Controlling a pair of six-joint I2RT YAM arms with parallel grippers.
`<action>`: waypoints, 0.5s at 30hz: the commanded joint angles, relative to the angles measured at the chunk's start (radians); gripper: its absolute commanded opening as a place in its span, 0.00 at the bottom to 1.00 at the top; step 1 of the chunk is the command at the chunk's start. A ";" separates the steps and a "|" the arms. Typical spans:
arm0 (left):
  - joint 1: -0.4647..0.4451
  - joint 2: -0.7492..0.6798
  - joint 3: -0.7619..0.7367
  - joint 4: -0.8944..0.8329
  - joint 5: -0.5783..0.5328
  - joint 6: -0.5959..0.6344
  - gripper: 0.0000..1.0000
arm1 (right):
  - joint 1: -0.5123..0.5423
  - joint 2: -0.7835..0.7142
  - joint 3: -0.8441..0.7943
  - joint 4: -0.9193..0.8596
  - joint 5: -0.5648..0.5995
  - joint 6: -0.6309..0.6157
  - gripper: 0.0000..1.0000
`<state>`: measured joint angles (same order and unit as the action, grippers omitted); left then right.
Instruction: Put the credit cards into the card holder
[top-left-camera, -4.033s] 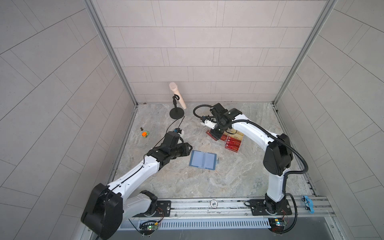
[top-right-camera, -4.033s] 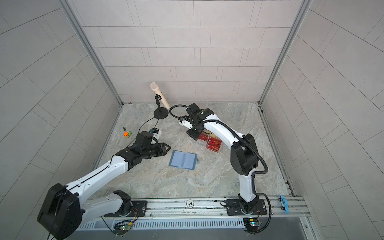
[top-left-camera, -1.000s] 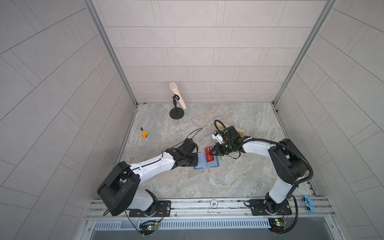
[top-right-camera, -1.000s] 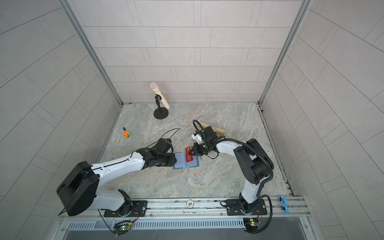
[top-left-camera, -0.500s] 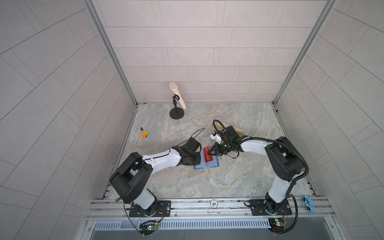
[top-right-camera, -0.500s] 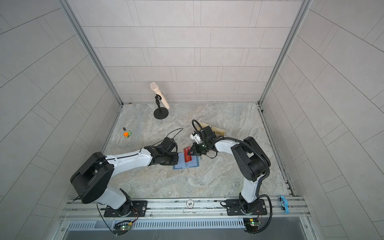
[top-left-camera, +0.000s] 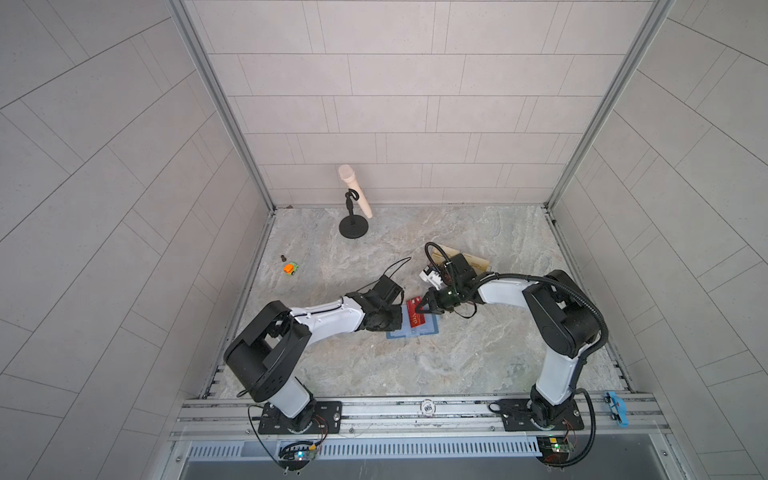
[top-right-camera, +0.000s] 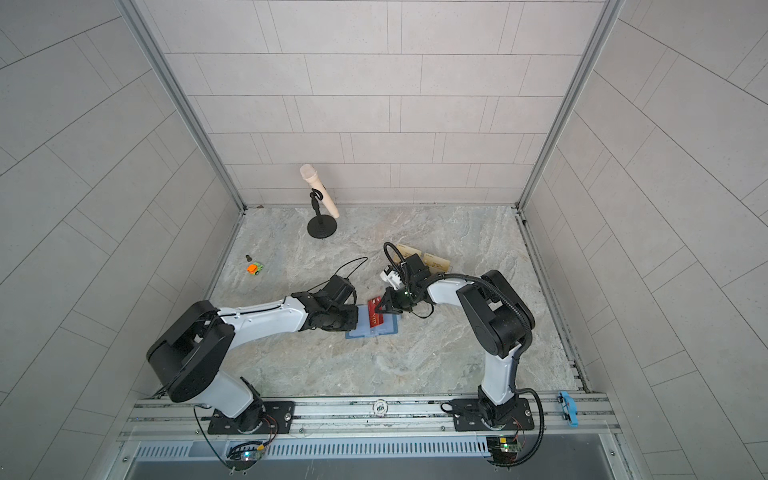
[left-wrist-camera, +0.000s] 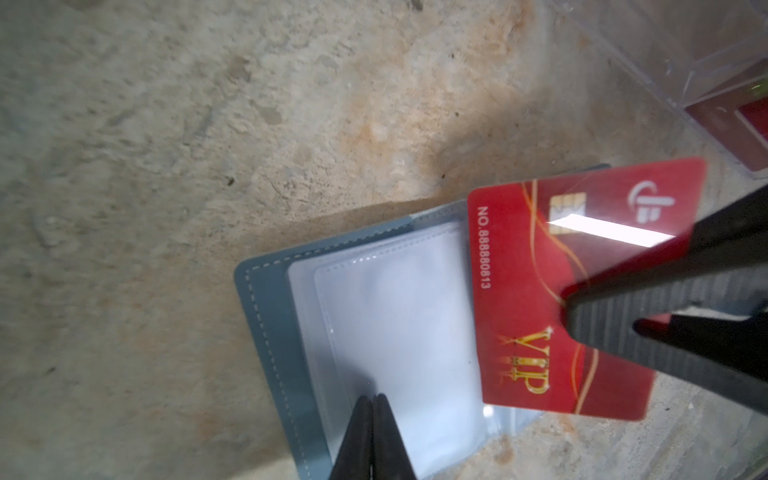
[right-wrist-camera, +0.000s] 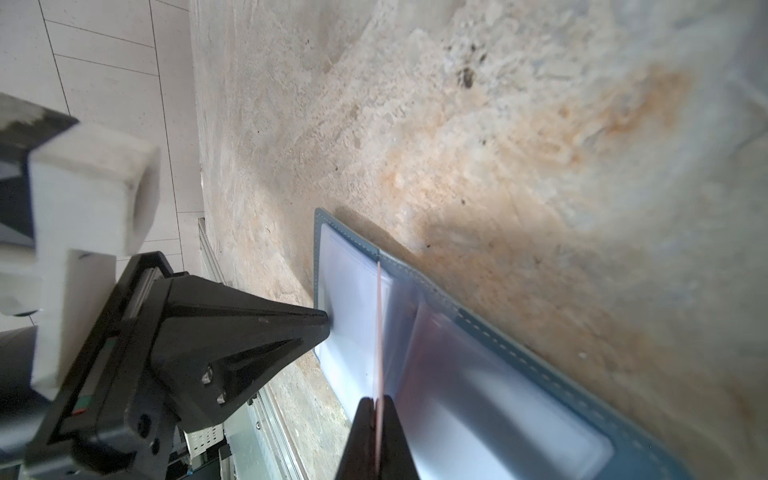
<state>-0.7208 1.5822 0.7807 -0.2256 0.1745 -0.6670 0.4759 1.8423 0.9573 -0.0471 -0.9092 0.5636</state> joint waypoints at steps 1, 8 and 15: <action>-0.002 0.000 -0.025 -0.011 -0.019 0.021 0.07 | -0.006 0.010 -0.004 0.038 -0.012 0.020 0.00; 0.001 -0.002 -0.041 -0.001 -0.017 0.018 0.04 | -0.007 0.018 -0.032 0.086 -0.025 0.070 0.00; 0.002 -0.010 -0.060 0.006 -0.015 0.014 0.04 | -0.008 0.011 -0.054 0.107 -0.026 0.092 0.00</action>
<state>-0.7204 1.5749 0.7544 -0.1871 0.1745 -0.6613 0.4702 1.8500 0.9211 0.0345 -0.9249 0.6346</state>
